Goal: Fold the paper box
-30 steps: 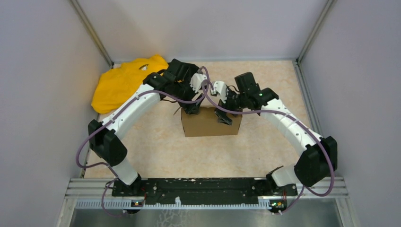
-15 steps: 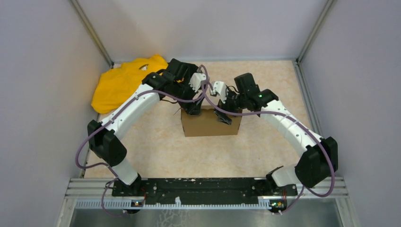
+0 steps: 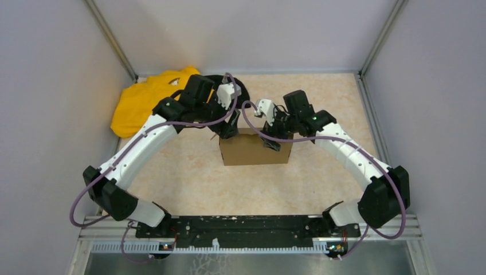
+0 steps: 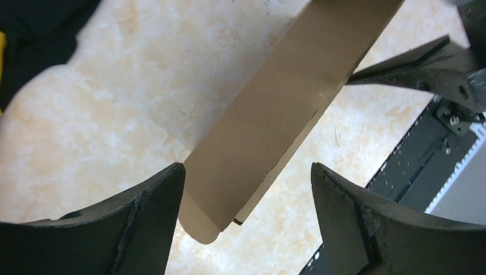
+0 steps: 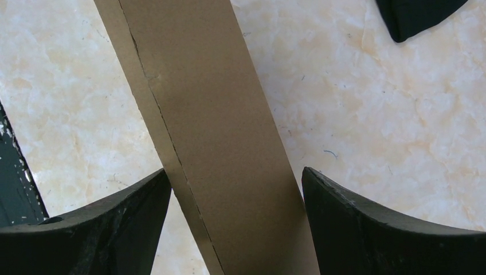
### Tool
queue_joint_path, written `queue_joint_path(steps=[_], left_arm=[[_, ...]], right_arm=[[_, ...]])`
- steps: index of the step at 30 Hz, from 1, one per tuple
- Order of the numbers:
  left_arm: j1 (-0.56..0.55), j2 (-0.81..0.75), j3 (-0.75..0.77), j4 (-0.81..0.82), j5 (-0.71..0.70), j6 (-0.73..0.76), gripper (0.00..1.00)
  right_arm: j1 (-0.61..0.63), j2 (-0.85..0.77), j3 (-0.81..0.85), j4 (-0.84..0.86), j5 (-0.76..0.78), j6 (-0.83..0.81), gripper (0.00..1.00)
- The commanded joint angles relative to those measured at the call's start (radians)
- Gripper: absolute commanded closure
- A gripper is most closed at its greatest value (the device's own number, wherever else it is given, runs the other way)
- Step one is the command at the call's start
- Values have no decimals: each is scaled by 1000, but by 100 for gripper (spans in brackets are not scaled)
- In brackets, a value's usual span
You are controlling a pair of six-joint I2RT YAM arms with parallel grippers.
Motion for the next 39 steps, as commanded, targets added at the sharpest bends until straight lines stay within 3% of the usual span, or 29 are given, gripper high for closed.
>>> queue_joint_path(steps=[1, 6, 12, 14, 15, 18, 19, 21, 39], left_arm=[[2, -87, -18, 97, -123, -99, 14], [2, -193, -74, 99, -255, -225, 21], [2, -263, -158, 66, -276, -360, 53], [2, -268, -186, 45, -275, -379, 56], [1, -278, -197, 34, -272, -385, 55], [0, -318, -240, 30, -287, -404, 28], [1, -327, -251, 30, -286, -404, 23], [0, -338, -263, 27, -287, -399, 22], [4, -283, -215, 73, -263, -364, 19]], right_arm=[[27, 14, -25, -58, 9, 29, 19], [28, 11, -23, -56, 11, 30, 16], [37, 25, 7, -83, 8, 27, 15], [40, 29, 13, -89, 10, 29, 14], [42, 32, 16, -93, 10, 29, 14], [46, 38, 33, -107, 6, 28, 12], [47, 41, 41, -112, 6, 26, 11], [50, 48, 62, -124, 7, 26, 2], [54, 127, 311, -220, 42, 119, 1]])
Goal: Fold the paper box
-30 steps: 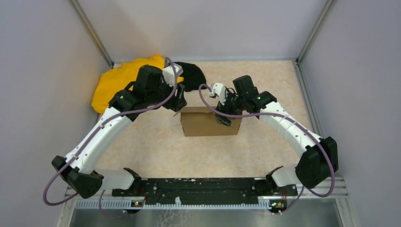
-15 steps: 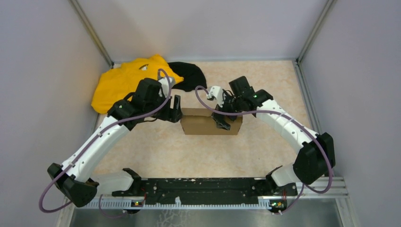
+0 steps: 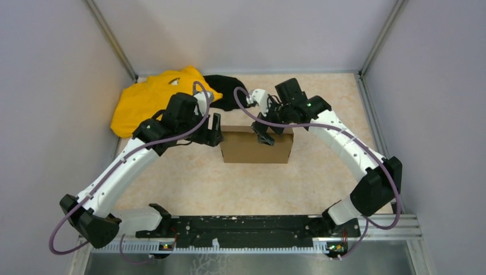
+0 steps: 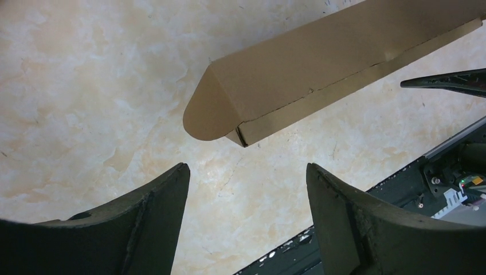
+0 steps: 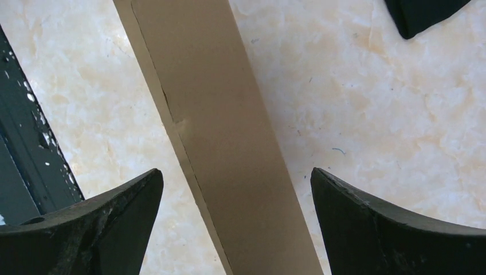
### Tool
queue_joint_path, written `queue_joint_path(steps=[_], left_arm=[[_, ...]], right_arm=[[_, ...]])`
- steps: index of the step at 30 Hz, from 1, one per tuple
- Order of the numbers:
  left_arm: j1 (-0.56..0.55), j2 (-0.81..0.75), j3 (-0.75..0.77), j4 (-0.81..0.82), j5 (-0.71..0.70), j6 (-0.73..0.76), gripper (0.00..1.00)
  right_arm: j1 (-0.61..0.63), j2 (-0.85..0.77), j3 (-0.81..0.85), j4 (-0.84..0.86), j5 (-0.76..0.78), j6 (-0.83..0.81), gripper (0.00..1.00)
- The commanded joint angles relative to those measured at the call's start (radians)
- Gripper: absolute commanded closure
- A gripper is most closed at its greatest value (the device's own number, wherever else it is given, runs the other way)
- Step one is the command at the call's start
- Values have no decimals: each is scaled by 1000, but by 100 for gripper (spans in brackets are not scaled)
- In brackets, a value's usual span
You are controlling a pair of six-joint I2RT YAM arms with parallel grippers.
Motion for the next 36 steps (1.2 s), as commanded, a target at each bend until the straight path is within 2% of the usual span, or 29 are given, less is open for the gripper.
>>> queue_joint_path(steps=[1, 5, 12, 14, 17, 20, 29, 36], left_arm=[[4, 10, 41, 38, 8, 12, 19], [15, 7, 65, 32, 4, 22, 18], [47, 10, 122, 20, -4, 27, 17], [59, 13, 139, 20, -9, 22, 16], [81, 13, 148, 24, -10, 11, 14], [103, 6, 137, 33, 7, 5, 12], [141, -37, 62, 43, 34, -15, 12], [147, -45, 26, 58, 51, -18, 13]], right_arm=[[11, 26, 96, -35, 7, 46, 1], [11, 0, 136, -2, 58, 100, 1], [11, -107, 99, 238, 258, 284, 1], [7, -112, 100, 261, 249, 281, 1], [1, -85, 134, 144, 64, 141, 1], [1, -68, 134, 70, -39, 40, 2], [42, -90, 75, 13, -72, -175, 1], [72, -38, 77, -35, -70, -237, 1]])
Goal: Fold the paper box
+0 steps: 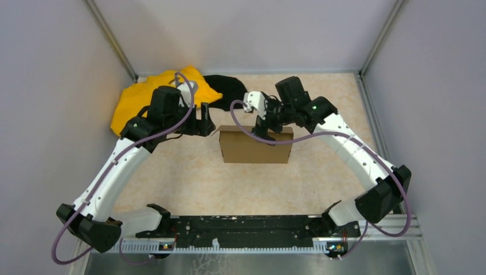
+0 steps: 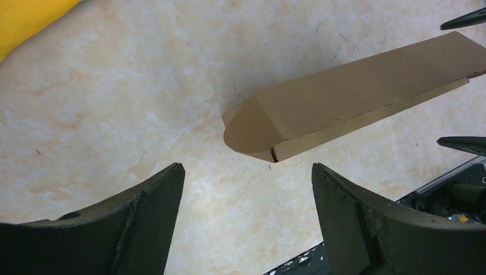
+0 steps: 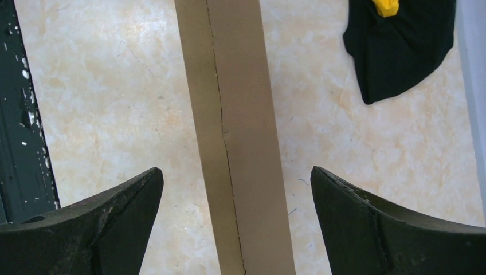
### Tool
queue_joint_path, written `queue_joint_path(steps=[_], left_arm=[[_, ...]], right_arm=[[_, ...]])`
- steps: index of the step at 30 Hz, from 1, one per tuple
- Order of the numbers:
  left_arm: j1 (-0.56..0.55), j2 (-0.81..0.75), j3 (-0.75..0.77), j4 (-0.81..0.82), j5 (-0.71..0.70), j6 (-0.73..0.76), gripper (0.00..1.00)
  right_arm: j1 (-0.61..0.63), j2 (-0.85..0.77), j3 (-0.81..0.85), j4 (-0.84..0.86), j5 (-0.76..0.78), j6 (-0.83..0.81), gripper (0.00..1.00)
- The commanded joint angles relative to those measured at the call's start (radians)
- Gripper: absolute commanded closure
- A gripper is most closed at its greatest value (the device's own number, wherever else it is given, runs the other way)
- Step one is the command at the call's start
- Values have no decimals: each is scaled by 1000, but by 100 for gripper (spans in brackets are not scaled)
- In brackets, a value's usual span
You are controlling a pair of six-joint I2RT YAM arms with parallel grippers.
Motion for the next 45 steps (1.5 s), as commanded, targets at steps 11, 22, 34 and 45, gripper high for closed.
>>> queue_joint_path(steps=[11, 22, 34, 45], left_arm=[[30, -14, -42, 55, 60, 16, 13], [61, -16, -78, 84, 106, 30, 14], [75, -15, -85, 87, 129, 41, 14], [83, -17, -113, 96, 155, 49, 14]], right_arm=[[82, 95, -11, -46, -58, -73, 3], [83, 138, -24, -35, 53, -55, 4], [83, 178, 13, -22, 108, -49, 5], [82, 170, 5, -29, 122, -39, 11]])
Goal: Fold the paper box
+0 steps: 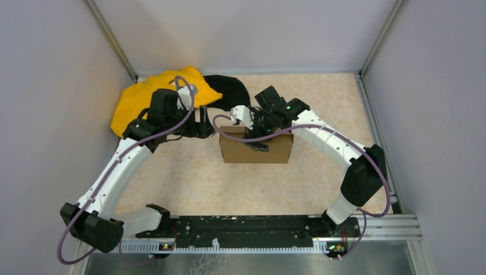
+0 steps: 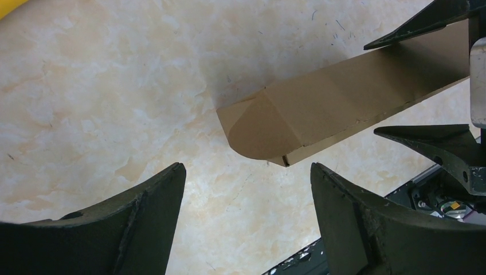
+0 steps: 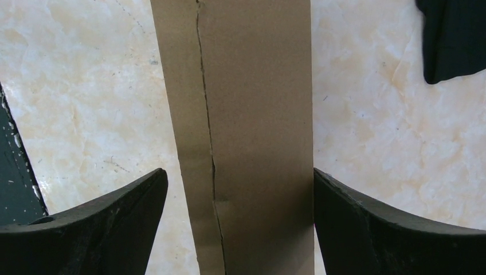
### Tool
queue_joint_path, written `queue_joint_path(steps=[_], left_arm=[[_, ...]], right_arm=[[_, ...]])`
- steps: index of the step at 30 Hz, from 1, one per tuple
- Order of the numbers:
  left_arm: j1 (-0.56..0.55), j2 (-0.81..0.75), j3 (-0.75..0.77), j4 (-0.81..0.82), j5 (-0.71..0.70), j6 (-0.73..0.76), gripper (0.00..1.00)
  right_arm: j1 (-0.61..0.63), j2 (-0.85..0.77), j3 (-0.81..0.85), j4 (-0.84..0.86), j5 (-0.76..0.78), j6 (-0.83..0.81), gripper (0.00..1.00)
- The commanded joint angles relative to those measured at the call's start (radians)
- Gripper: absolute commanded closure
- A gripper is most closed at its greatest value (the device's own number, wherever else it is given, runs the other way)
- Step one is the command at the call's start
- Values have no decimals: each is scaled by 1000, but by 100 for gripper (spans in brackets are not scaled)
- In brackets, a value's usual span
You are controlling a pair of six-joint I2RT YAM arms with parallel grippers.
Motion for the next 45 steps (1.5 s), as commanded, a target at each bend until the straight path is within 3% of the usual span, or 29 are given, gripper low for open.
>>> queue_joint_path(steps=[1, 16, 26, 36, 45], left_arm=[[10, -15, -22, 32, 37, 14, 15], [10, -68, -78, 53, 83, 8, 17], [10, -92, -130, 107, 156, 40, 16], [10, -80, -134, 78, 88, 86, 31], [7, -111, -173, 121, 161, 129, 15]], right_arm=[[6, -22, 31, -8, 5, 12, 12], [3, 3, 83, -63, 37, 55, 45], [3, -1, 109, -94, 34, 75, 46], [1, -22, 71, -82, 19, 83, 46], [-6, -22, 70, -80, 14, 83, 46]])
